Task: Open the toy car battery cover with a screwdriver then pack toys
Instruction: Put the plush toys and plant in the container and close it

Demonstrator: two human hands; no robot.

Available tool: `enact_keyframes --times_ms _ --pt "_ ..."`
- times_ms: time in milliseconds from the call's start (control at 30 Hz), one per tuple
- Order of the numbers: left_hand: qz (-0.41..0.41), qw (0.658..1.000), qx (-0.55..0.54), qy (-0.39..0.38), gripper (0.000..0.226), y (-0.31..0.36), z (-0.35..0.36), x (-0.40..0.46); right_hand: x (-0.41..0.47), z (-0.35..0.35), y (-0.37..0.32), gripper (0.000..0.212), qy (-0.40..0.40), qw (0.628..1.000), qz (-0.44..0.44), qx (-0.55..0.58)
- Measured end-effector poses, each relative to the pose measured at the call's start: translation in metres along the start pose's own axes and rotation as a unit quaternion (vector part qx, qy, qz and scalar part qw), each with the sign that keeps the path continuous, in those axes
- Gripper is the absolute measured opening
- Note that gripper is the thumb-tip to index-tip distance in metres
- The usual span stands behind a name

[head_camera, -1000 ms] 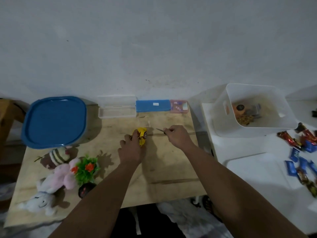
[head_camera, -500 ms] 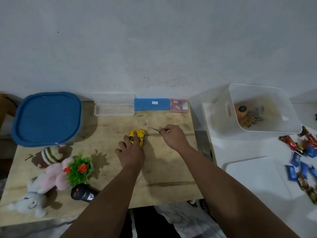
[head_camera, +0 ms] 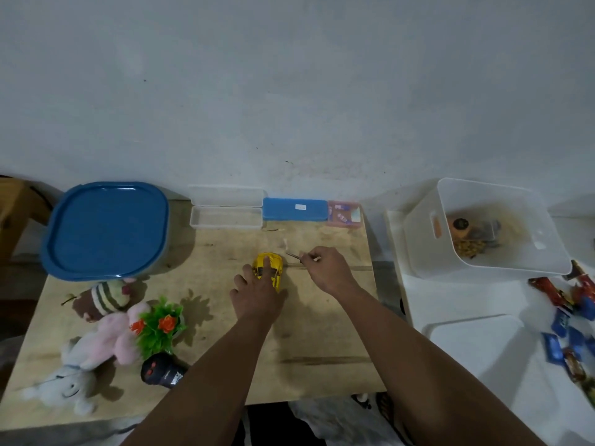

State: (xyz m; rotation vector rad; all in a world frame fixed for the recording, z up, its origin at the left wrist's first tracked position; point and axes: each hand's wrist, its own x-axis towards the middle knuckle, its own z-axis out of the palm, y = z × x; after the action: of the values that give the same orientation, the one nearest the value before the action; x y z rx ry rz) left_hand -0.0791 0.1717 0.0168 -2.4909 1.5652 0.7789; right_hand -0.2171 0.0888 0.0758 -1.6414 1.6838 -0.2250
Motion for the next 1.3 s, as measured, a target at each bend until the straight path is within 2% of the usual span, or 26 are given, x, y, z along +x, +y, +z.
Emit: enact_keyframes --times_ms 67,200,367,533,733,900,1033,1167,1300 --pt "-0.002 0.999 -0.034 0.016 0.09 -0.009 -0.009 0.0 0.003 0.0 -0.008 0.027 -0.008 1.0 -0.015 0.006" --pt "0.003 0.985 -0.169 0.036 0.068 -0.038 -0.038 0.028 0.018 -0.001 -0.034 0.014 -0.036 0.998 -0.051 -0.003" --pt "-0.079 0.938 -0.31 0.136 0.063 -0.08 -0.074 0.08 0.058 0.011 -0.076 0.02 -0.047 0.992 -0.106 -0.052" --pt "-0.09 0.932 -0.316 0.155 0.081 -0.096 -0.072 0.11 0.106 0.062 -0.11 0.016 -0.051 0.982 -0.148 -0.102" --pt "-0.112 0.917 -0.353 0.152 0.086 -0.1 -0.049 0.132 0.139 0.12 -0.116 0.019 -0.026 0.961 -0.2 -0.191" --pt "-0.09 0.913 -0.358 0.174 0.083 -0.104 -0.042 0.144 0.149 0.136 -0.112 0.022 -0.008 0.936 -0.23 -0.265" --pt "-0.095 0.91 -0.361 0.181 0.071 -0.106 -0.043 0.146 0.148 0.131 -0.114 0.023 -0.001 0.939 -0.247 -0.241" --pt "-0.087 0.906 -0.373 0.179 0.069 -0.107 -0.043 0.147 0.141 0.115 -0.117 0.036 0.066 0.943 -0.282 -0.165" --pt "-0.092 0.904 -0.379 0.174 0.069 -0.107 -0.043 0.148 0.142 0.105 -0.119 0.046 0.077 0.94 -0.279 -0.182"
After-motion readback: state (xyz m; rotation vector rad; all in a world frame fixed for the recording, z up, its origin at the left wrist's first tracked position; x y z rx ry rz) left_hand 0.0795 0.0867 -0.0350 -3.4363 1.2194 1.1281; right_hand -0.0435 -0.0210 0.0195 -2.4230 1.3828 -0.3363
